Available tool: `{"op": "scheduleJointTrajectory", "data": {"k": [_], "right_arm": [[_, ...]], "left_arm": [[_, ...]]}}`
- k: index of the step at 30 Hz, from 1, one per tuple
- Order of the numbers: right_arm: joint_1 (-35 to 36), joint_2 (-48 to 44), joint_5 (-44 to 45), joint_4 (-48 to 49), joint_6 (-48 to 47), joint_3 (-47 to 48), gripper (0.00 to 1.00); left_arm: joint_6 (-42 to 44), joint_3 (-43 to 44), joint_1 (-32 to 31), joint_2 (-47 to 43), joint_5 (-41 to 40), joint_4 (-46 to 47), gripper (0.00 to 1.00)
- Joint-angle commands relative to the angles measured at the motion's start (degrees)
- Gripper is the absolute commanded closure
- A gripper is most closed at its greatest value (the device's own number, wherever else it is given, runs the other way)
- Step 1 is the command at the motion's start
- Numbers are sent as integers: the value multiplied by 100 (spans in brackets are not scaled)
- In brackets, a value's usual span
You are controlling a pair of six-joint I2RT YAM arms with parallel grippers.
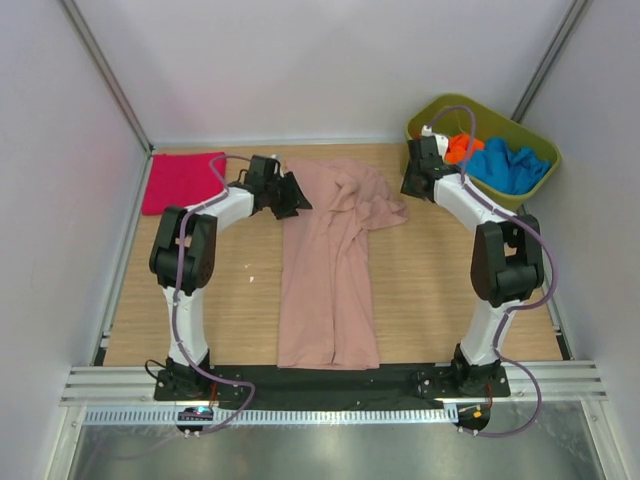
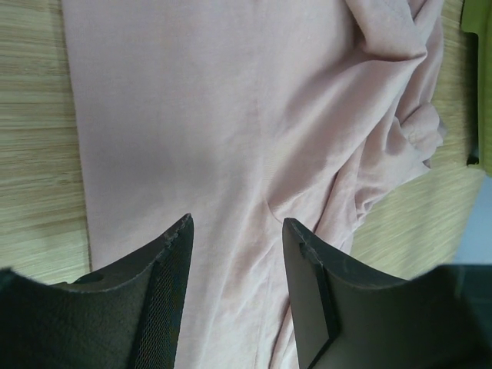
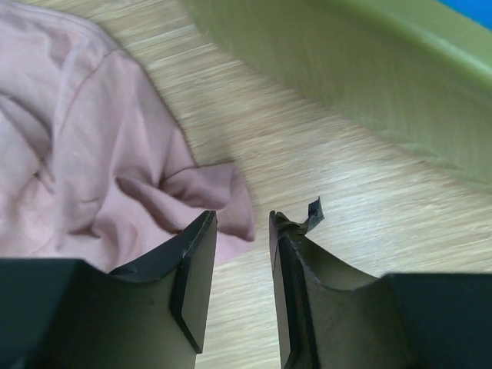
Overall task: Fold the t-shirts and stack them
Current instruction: Fold the tshirt
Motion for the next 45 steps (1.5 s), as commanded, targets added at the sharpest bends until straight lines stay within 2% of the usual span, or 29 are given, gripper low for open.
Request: {"op": "scheduleJointTrajectory", "data": {"k": [1,3,4,5,10,15,19,23,27,28,30,31,33,38,41,45], "right_arm": [[86,-587,-740,283,374,-1,59],[139,-527,-1445,565,401,-28,59],[157,-448,-2214,802,410,7,59],[192,-221,-2448,891,392,68,59],[631,535,-2775,866,-353,754,63],[790,1081,-2539,479,-381,1159,69],[781,985,-2205,400,-592,790,59],[799,950,-1565,136,-829,615,59],[808,757,-948,180,-891,333,70],[808,730,-860,180,-900,298,77],[807,695,-859,215,-917,184,84],[808,678,-825,224,-917,149,92],[808,625,-763,268,-909,26,98],[799,370,-220,224,-812,-212,99],[808,326,132,-197,-593,-142,99],[790,203,-67,-496,-355,-151,99]], "left_arm": [[143,172,-11,-118,-99,-136,48],[135,198,-2,-110,-99,-145,48],[134,207,-11,-92,-99,-171,48],[126,233,-2,-40,-90,-180,48],[82,260,6,110,-64,-224,48],[47,260,33,224,-126,-277,48],[55,243,59,242,-134,-303,48],[64,251,50,268,-160,-303,48],[47,286,68,338,-169,-329,48],[47,304,68,356,-169,-330,48],[47,313,68,374,-178,-338,48],[55,313,68,374,-170,-338,48],[64,322,68,374,-178,-356,48],[90,366,68,382,-187,-373,48],[73,383,77,426,-178,-382,48],[47,374,77,435,-143,-391,48]]}}
